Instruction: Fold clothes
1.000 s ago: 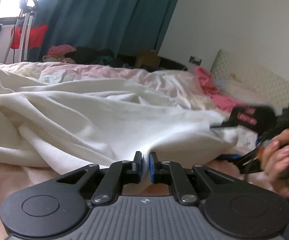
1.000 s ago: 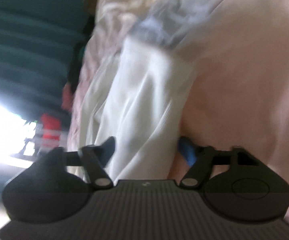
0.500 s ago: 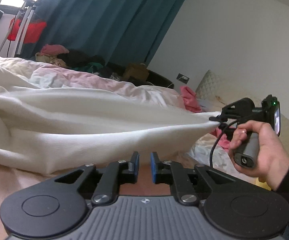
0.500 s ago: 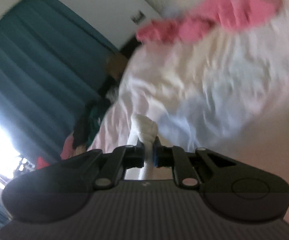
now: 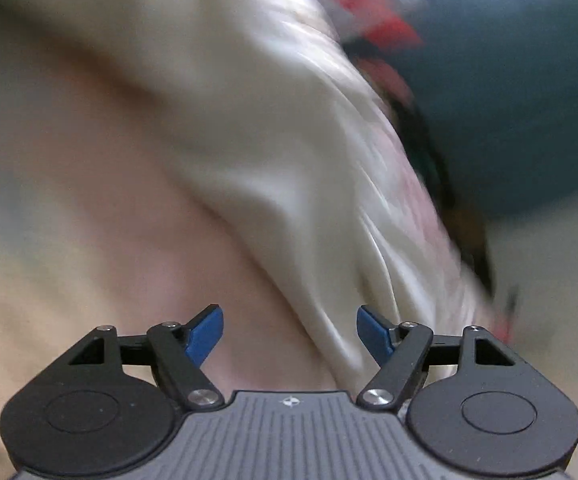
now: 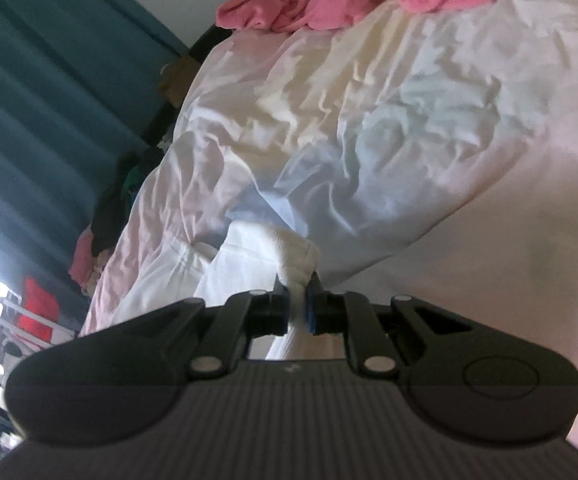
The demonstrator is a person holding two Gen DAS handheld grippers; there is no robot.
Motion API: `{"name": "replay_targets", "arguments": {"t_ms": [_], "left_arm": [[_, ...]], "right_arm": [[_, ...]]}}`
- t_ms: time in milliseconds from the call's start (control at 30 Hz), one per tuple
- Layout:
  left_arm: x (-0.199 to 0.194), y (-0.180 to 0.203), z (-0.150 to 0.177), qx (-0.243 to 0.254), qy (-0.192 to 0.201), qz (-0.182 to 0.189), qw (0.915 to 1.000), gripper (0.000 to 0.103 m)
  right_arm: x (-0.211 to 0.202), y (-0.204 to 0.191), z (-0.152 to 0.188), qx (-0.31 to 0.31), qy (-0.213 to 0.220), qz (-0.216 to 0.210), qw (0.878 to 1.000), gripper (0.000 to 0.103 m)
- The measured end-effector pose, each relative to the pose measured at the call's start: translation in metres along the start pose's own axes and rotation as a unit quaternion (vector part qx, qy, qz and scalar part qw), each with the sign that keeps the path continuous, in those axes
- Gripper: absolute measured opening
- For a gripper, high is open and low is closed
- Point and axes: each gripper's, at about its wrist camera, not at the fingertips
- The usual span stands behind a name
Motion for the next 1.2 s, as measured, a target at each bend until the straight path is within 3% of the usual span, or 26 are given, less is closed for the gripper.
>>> {"name": "replay_targets", "arguments": {"t_ms": [100,233,333,367,433,467,500,567,633,733,833,967,1067,1200], "left_arm": [[-0.019,-0.041,-0.040,-0.124,0.031,-0.038,0.9911,0.076],[-0.045,-0.068,-0.070,-0.183,0.130,-0.058,0.9728,0.076],[-0.056,-0.085,-0.090,-0.211,0.164,-0.051,0.9623,0.073],[-0.056,-0.088,-0.098,-0.208,0.164,-0.051,0.9628,0.071],[-0.062,-0.082,-0.112,-0.185,0.161,-0.065,0.9672,0.045],[-0.067,-0.075,-0.118,-0.175,0.159,-0.066,0.9693,0.039],[-0.072,-0.067,-0.124,-0.165,0.158,-0.066,0.9713,0.024],[-0.083,-0.053,-0.136,-0.146,0.154,-0.067,0.9750,0.014],[-0.094,-0.038,-0.148,-0.126,0.150,-0.069,0.9783,0.011],[-0.127,-0.011,-0.160,-0.092,0.147,-0.040,0.9840,0.010],[-0.149,-0.005,-0.162,-0.083,0.141,-0.032,0.9860,0.010],[-0.147,-0.018,-0.172,-0.105,0.108,-0.050,0.9872,0.009],[-0.153,-0.024,-0.188,-0.107,0.101,-0.045,0.9881,0.009],[-0.165,-0.005,-0.188,-0.050,0.138,0.002,0.9891,0.009]], "right_arm": [[0.001,0.001,-0.001,0.010,0.003,0.003,1.000,0.012],[-0.001,0.001,-0.001,0.022,0.016,0.000,1.000,0.012],[-0.003,0.000,0.000,0.027,0.030,-0.004,0.999,0.012],[-0.005,0.000,0.000,0.029,0.036,-0.007,0.999,0.011],[-0.008,-0.001,-0.001,0.031,0.051,-0.016,0.998,0.011],[-0.009,-0.003,-0.001,0.030,0.061,-0.021,0.997,0.011],[-0.012,-0.004,-0.002,0.029,0.072,-0.027,0.997,0.011],[-0.018,-0.008,-0.002,0.025,0.098,-0.040,0.994,0.011],[-0.027,-0.013,-0.001,0.016,0.130,-0.054,0.990,0.011],[-0.047,-0.023,0.003,-0.020,0.192,-0.061,0.979,0.011],[-0.061,-0.027,0.005,-0.030,0.215,-0.046,0.975,0.011],[-0.055,-0.034,-0.006,-0.012,0.178,-0.031,0.983,0.011],[-0.035,-0.070,-0.021,-0.041,0.125,-0.030,0.991,0.011],[-0.047,-0.104,-0.050,-0.017,0.109,-0.121,0.987,0.011]]}}
Point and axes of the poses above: each gripper's, at about its wrist camera, not at the fingertips, and x roughly the way its jaws point, y to its right, z to its underside, and after that the axes turned 9 degrees about x, right-handed
